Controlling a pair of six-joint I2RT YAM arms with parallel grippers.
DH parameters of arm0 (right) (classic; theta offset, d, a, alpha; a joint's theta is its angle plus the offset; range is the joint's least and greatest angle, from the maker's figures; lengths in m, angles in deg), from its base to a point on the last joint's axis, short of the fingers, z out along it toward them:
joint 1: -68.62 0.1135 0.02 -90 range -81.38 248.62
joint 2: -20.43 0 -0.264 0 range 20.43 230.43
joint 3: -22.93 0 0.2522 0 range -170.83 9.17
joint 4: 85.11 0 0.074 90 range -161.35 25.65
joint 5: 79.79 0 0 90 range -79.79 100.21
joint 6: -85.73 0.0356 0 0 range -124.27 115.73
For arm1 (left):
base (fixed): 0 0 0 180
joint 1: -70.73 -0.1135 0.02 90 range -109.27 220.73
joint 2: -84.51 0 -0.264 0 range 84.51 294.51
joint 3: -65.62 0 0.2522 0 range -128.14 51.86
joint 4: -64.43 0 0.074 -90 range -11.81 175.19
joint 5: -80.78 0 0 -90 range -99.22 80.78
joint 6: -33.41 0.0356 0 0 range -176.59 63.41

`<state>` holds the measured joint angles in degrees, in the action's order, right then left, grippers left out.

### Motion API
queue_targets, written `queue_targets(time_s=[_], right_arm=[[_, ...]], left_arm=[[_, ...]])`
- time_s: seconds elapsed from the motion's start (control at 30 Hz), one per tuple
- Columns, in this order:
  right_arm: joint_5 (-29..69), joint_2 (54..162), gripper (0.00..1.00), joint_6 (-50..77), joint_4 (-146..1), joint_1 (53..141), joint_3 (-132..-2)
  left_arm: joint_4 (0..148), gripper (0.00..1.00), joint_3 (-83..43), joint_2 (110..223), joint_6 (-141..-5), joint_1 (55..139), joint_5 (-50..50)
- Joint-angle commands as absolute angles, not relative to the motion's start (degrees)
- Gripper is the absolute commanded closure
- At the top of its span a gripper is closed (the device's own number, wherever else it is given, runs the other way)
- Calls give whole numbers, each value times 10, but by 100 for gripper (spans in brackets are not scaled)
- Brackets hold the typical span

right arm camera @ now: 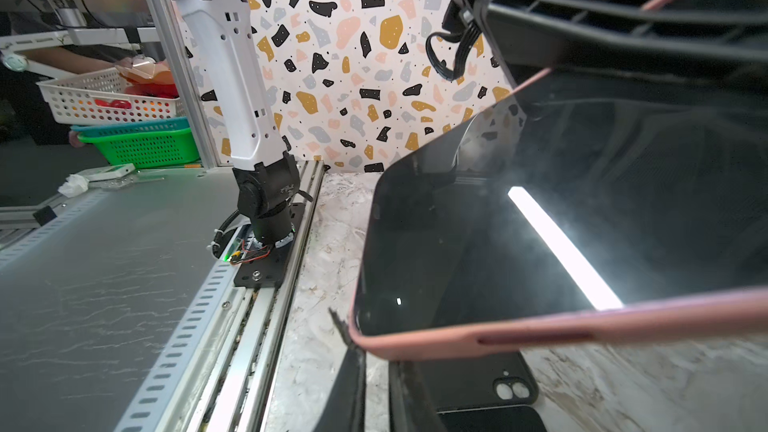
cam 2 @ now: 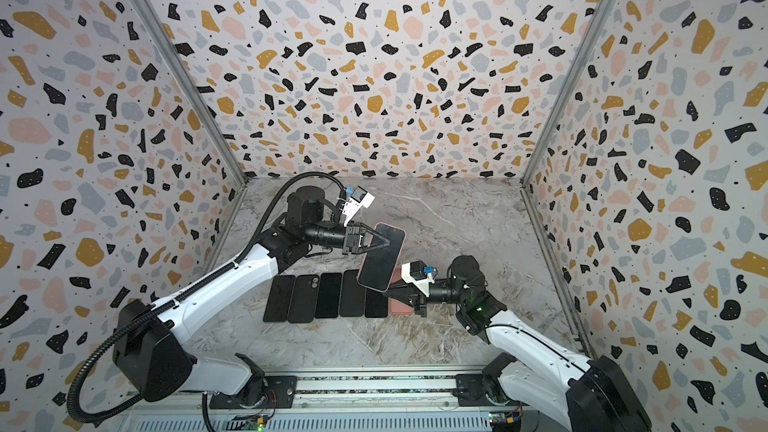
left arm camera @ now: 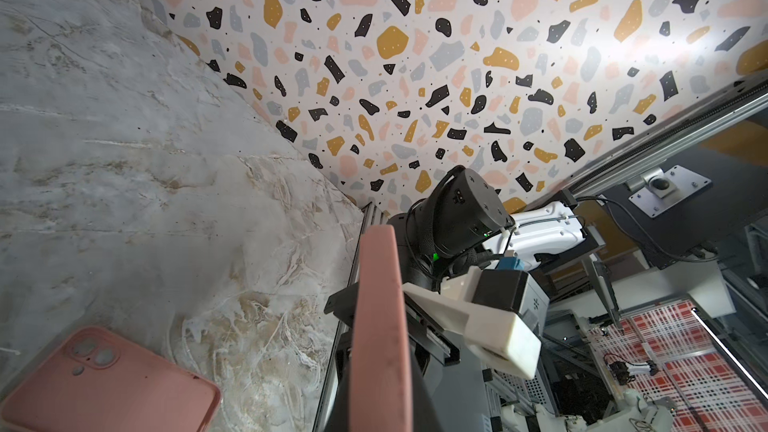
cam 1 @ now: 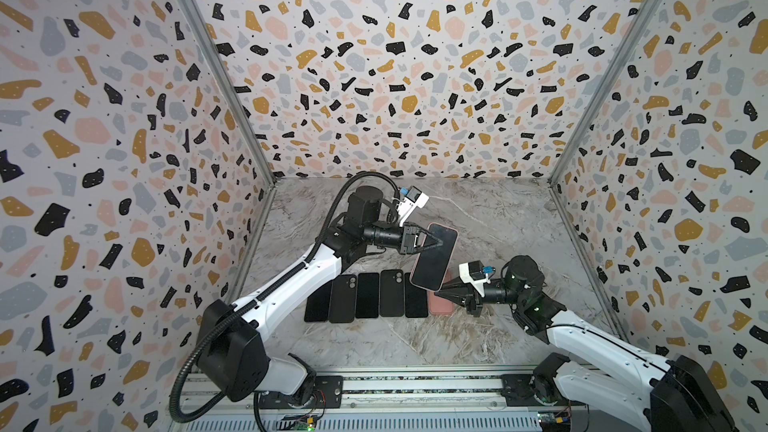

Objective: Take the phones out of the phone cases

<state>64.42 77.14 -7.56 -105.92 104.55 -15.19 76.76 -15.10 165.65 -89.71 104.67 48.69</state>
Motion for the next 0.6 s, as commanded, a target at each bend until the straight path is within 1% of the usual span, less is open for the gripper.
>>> queue_targets(time_s=[0.0, 0.13, 0.17, 0.23, 0.27, 0.33, 0.4, 0.5, 0.57], right_arm=[[635, 747, 95, -104, -1181, 1061, -164], [614, 751, 94, -85, -1203, 1061, -164], [619, 750, 91, -83, -1204, 1061, -161], [627, 743, 81, -78, -1194, 1060, -150], [628, 737, 78, -79, -1187, 1060, -143], [638, 724, 70, -81, -1168, 1060, -129], [648, 714, 62, -81, -1151, 1060, -124], [655, 710, 55, -75, -1140, 1060, -126], [654, 713, 55, -72, -1130, 1060, -135]], left_arm=[[663, 100, -128, 1664, -938, 1059, 436], [642, 100, -112, 1657, -953, 1063, 433], [642, 100, -110, 1655, -956, 1062, 434], [624, 100, -112, 1649, -957, 1062, 439], [624, 100, -115, 1646, -955, 1060, 442], [634, 100, -124, 1637, -943, 1050, 447], [674, 100, -138, 1633, -924, 1043, 454], [728, 100, -160, 1633, -884, 1043, 460], [754, 100, -164, 1631, -865, 1043, 461]])
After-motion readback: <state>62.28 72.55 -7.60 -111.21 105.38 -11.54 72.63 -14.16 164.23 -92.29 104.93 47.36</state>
